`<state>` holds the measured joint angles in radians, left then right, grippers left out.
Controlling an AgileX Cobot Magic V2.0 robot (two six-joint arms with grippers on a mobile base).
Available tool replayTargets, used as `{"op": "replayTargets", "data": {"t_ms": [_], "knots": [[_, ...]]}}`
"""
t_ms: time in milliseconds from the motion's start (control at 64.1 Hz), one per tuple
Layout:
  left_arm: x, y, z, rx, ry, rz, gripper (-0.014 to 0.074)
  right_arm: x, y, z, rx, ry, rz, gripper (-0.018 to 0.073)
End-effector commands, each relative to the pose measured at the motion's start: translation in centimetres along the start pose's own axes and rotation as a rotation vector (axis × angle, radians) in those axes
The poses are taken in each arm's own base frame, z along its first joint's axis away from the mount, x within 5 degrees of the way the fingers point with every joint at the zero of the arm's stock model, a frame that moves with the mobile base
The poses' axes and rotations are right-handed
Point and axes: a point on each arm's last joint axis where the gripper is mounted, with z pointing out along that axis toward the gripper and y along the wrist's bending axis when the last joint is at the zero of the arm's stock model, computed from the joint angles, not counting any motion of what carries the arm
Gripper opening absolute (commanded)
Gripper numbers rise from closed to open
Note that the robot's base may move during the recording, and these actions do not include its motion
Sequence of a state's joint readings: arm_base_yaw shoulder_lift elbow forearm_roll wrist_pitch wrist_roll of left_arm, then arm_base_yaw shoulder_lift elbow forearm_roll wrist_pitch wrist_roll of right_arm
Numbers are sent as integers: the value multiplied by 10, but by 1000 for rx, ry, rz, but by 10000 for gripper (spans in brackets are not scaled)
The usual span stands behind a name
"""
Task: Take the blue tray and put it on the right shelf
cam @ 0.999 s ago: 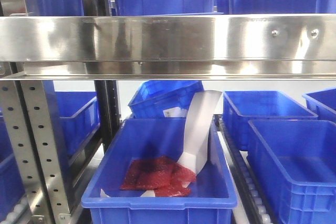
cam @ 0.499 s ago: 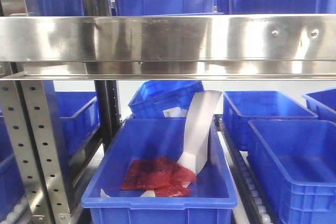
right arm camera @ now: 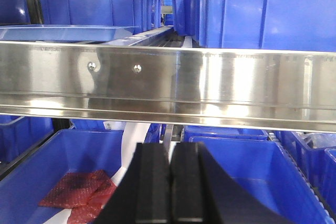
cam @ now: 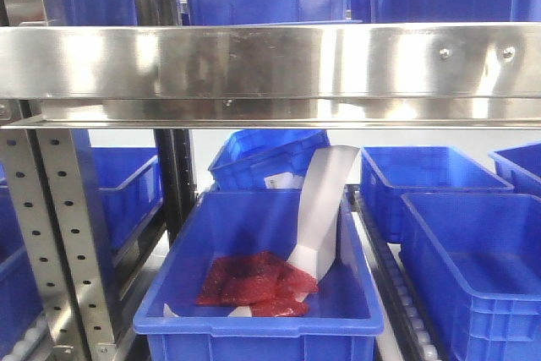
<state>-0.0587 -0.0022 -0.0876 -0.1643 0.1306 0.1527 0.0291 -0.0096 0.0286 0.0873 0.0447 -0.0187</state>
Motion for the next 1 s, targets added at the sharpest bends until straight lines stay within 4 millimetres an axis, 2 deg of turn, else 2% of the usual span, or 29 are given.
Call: {"op": "replayTargets", "data": {"t_ms": [0, 125, 484, 983], "knots": [[6, 3, 0, -32, -108, 52, -48, -16, 0, -3, 6, -125, 7, 51], [30, 3, 3, -36, -74, 87, -48, -16, 0, -3, 6, -125, 7, 51], [31, 1, 3, 9, -64, -8, -48, -16, 0, -3, 6, -125, 7, 51], [32, -1, 3, 38, -58, -12, -48, -16, 0, -3, 6, -125, 7, 51]]}}
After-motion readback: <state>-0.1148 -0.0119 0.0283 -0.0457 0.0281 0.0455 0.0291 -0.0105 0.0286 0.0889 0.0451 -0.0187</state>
